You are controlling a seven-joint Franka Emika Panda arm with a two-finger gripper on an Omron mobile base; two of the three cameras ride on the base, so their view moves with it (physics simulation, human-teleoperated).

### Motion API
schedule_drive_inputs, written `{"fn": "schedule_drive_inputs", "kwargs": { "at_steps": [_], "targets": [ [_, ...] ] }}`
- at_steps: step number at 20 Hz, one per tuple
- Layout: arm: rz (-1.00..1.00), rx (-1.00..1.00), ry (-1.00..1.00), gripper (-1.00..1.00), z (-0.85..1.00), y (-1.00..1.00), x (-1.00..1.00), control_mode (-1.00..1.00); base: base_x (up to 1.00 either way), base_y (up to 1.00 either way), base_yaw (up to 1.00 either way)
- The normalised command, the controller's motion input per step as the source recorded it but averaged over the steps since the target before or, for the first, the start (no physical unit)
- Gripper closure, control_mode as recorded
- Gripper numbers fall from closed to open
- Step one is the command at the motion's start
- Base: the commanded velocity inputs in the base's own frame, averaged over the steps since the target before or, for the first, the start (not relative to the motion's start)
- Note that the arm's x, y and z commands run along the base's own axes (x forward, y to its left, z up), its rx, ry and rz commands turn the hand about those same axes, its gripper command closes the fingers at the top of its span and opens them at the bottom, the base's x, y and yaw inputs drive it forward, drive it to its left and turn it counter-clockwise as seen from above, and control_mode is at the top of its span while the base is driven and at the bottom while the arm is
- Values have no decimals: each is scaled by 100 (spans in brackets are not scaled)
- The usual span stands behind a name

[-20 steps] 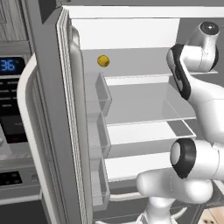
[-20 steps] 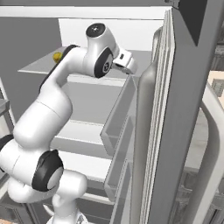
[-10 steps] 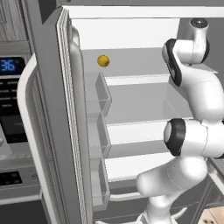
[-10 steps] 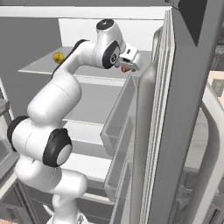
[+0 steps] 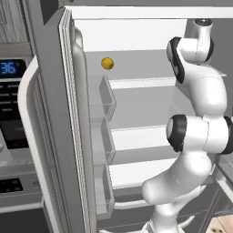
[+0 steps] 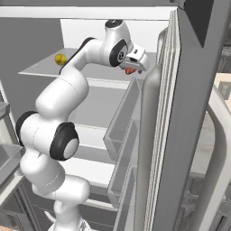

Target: Gather the lemon and sweet potato from the fridge and place them on a tray on the dining counter. Then gather the fishs from the fridge and place them on the other tray.

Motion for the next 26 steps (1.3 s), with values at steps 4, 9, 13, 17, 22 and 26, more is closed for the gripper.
{"fn": "schedule_drive_inputs", "kwargs": {
  "at_steps": [4,9,13,17,22,26],
  "targets": [
    [0,0,0,-100,-19,0,5,-100,0,0,0],
    [1,0,-1,100,-19,0,17,-100,0,0,0],
    [4,0,-7,100,-15,0,19,-100,0,0,0],
    [4,0,-9,100,-18,0,3,-100,0,0,0],
    [4,0,-9,100,-16,2,-26,-100,0,0,0],
    [1,0,-5,100,0,7,-94,-100,0,0,0]
  ]
}}
